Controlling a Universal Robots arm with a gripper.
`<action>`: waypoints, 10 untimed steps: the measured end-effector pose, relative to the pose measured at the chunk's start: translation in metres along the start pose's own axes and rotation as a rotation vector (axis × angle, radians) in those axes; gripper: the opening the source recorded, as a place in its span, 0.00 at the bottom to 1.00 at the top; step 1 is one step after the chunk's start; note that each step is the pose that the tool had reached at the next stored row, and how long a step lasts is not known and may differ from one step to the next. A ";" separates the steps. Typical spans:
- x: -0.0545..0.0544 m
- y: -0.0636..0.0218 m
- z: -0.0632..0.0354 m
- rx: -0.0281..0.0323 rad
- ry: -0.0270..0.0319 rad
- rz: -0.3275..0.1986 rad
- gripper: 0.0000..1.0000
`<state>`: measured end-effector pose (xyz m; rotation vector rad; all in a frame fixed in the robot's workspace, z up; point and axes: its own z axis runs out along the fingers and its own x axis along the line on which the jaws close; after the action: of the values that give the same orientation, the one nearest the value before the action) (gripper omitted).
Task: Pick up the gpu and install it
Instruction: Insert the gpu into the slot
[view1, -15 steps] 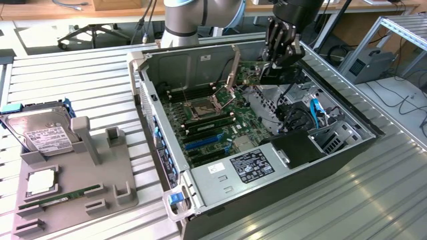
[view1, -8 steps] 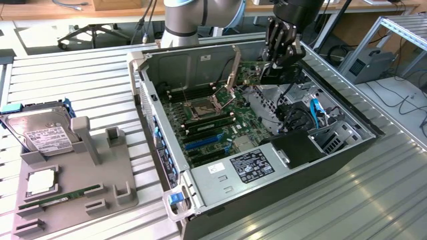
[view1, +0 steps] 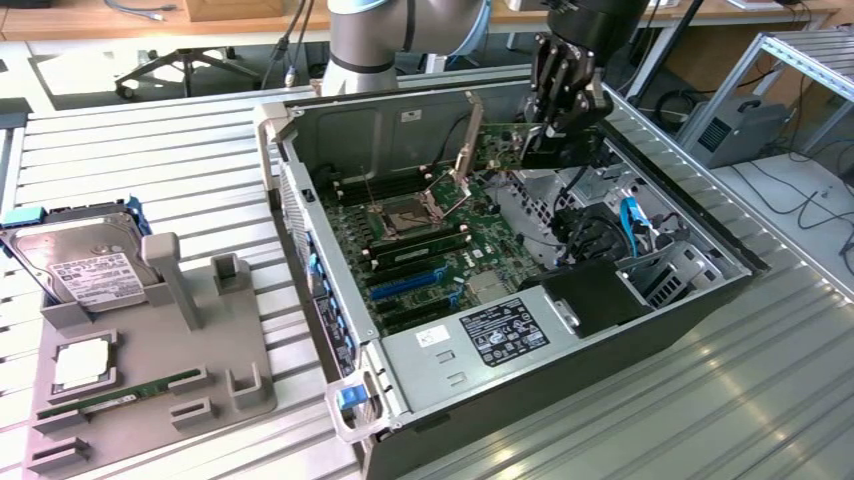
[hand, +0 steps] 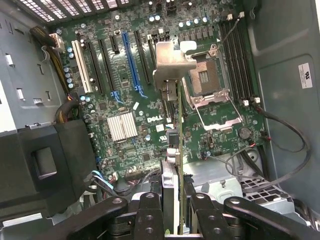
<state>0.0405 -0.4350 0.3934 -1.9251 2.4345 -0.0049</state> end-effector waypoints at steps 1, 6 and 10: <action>0.000 -0.0001 0.0000 -0.0001 -0.0001 -0.002 0.27; 0.000 -0.0006 0.0000 -0.0004 -0.0004 -0.014 0.27; 0.000 -0.0009 0.0000 -0.0007 -0.0006 -0.024 0.27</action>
<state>0.0414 -0.4350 0.3934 -1.9536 2.4116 -0.0042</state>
